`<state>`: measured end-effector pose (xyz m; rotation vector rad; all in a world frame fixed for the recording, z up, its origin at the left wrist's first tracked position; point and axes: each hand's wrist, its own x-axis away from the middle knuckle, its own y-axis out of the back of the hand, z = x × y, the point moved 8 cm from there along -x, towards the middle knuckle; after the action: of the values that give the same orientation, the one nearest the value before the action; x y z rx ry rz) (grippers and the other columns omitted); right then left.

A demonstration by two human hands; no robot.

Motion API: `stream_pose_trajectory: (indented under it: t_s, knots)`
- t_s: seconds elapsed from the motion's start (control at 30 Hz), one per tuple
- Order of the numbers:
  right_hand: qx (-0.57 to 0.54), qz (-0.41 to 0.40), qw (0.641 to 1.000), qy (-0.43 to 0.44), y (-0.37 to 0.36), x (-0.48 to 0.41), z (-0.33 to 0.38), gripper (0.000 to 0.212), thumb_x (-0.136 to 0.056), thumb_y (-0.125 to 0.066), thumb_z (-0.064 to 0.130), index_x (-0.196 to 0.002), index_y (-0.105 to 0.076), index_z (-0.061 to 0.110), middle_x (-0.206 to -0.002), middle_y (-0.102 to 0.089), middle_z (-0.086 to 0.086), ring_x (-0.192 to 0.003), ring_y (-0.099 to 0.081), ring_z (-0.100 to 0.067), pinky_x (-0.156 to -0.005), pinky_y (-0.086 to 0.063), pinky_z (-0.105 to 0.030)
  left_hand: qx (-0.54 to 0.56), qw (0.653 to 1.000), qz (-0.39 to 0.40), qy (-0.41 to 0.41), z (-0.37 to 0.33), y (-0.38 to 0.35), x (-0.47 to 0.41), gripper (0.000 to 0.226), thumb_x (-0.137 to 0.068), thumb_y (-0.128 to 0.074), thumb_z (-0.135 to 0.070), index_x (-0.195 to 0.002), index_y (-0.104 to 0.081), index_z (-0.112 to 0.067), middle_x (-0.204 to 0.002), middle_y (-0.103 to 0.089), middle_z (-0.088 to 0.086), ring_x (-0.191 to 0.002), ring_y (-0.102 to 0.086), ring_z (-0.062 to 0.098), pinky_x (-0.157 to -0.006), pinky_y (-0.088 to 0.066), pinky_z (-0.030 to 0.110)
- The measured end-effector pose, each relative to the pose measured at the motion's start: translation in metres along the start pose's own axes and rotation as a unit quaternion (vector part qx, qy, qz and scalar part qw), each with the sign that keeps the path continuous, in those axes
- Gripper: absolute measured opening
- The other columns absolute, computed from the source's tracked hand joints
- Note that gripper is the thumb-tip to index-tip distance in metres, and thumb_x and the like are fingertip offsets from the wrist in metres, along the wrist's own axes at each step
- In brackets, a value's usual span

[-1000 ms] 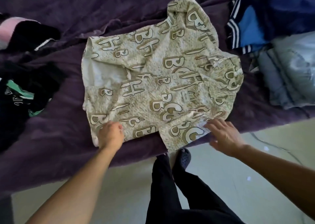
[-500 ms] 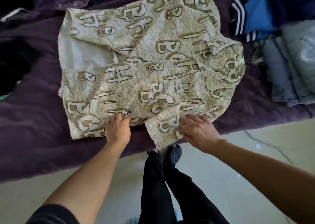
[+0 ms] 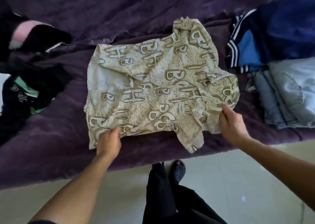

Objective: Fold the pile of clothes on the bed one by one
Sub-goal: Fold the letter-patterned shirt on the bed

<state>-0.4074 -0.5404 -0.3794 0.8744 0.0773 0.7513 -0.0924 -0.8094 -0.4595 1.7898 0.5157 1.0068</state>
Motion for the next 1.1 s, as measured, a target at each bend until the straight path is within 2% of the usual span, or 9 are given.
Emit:
stream_pose_trajectory:
  t_s: [0.2,0.37,0.47,0.53,0.7,0.8,0.9,1.0,1.1]
  knots:
    - [-0.084,-0.077,0.991,-0.063,0.037,-0.126,0.064,0.034,-0.099,-0.034,0.017,-0.066,-0.032,0.023,-0.061,-0.039,0.003,-0.053,-0.038,-0.014,-0.046,-0.031,-0.03,0.12,0.987,-0.09,0.057,0.011,0.089,-0.074,0.016,-0.086,-0.054,-0.011,-0.102,-0.056,-0.011,-0.102,-0.065,0.012,-0.093,-0.061,0.036,-0.069,-0.042,0.036]
    - [-0.085,-0.108,0.979,-0.148,0.05,-0.248,0.081,0.035,-0.099,-0.037,0.022,-0.066,-0.046,0.015,-0.062,-0.046,-0.001,-0.059,-0.047,-0.021,-0.043,-0.031,-0.025,0.025,0.985,-0.167,-0.032,-0.017,0.171,-0.18,0.013,-0.095,-0.046,-0.019,-0.09,-0.056,-0.013,-0.088,-0.064,0.012,-0.079,-0.06,0.037,-0.06,-0.036,0.035]
    - [0.013,-0.075,0.974,-0.215,0.048,-0.317,0.076,0.021,-0.099,-0.044,0.019,-0.102,-0.062,0.009,-0.102,-0.063,-0.012,-0.102,-0.06,-0.029,-0.067,-0.044,-0.032,-0.015,0.976,-0.209,-0.062,-0.038,0.202,-0.246,0.013,-0.094,-0.05,-0.022,-0.094,-0.06,-0.013,-0.093,-0.065,0.017,-0.087,-0.06,0.04,-0.063,-0.037,0.039]
    - [0.085,-0.092,0.966,-0.225,0.052,-0.35,0.07,0.034,-0.098,-0.045,0.019,-0.125,-0.055,0.002,-0.126,-0.056,-0.02,-0.117,-0.055,-0.036,-0.085,-0.047,-0.038,-0.04,0.974,-0.217,-0.046,-0.043,0.207,-0.284,0.018,-0.091,-0.055,-0.022,-0.106,-0.06,-0.013,-0.107,-0.06,0.019,-0.102,-0.053,0.04,-0.078,-0.041,0.046]
    - [0.192,-0.153,0.963,-0.116,0.024,-0.347,0.075,0.031,-0.091,-0.044,0.03,-0.103,-0.065,0.011,-0.1,-0.067,-0.018,-0.091,-0.063,-0.038,-0.075,-0.05,-0.04,-0.086,0.987,-0.113,-0.072,-0.058,0.149,-0.312,0.033,-0.086,-0.061,-0.016,-0.119,-0.06,-0.016,-0.121,-0.052,0.014,-0.112,-0.045,0.035,-0.091,-0.039,0.048]
    - [0.217,0.02,0.976,0.005,-0.04,-0.328,0.082,0.023,-0.091,-0.049,0.027,-0.095,-0.069,0.017,-0.094,-0.071,-0.008,-0.086,-0.064,-0.033,-0.07,-0.052,-0.034,-0.107,0.989,0.009,-0.1,-0.061,0.091,-0.297,0.044,-0.087,-0.059,-0.021,-0.131,-0.052,-0.022,-0.128,-0.046,0.01,-0.115,-0.044,0.029,-0.093,-0.04,0.044]
    - [0.266,0.162,0.949,0.053,-0.072,-0.343,0.069,0.026,-0.093,-0.056,0.024,-0.117,-0.065,0.026,-0.134,-0.054,-0.001,-0.118,-0.054,-0.026,-0.091,-0.049,-0.038,-0.098,0.989,0.083,-0.078,-0.051,0.058,-0.292,0.056,-0.089,-0.058,-0.025,-0.142,-0.037,-0.026,-0.14,-0.036,0.01,-0.127,-0.037,0.03,-0.096,-0.041,0.047]
    - [0.254,0.104,0.96,-0.048,-0.045,-0.39,0.043,0.045,-0.09,-0.058,0.029,-0.134,-0.051,0.034,-0.155,-0.027,0.0,-0.132,-0.04,-0.028,-0.102,-0.043,-0.045,-0.096,0.988,0.106,-0.056,-0.051,0.053,-0.299,0.056,-0.089,-0.056,-0.024,-0.142,-0.036,-0.025,-0.141,-0.035,0.012,-0.129,-0.035,0.033,-0.096,-0.042,0.049]
    - [0.21,0.038,0.964,-0.158,-0.01,-0.409,0.018,0.061,-0.084,-0.065,0.039,-0.139,-0.045,0.021,-0.145,-0.042,-0.013,-0.126,-0.047,-0.036,-0.1,-0.043,-0.044,-0.102,0.99,0.075,-0.061,-0.073,0.06,-0.299,0.049,-0.09,-0.054,-0.025,-0.137,-0.043,-0.022,-0.136,-0.039,0.011,-0.124,-0.04,0.032,-0.095,-0.041,0.047]
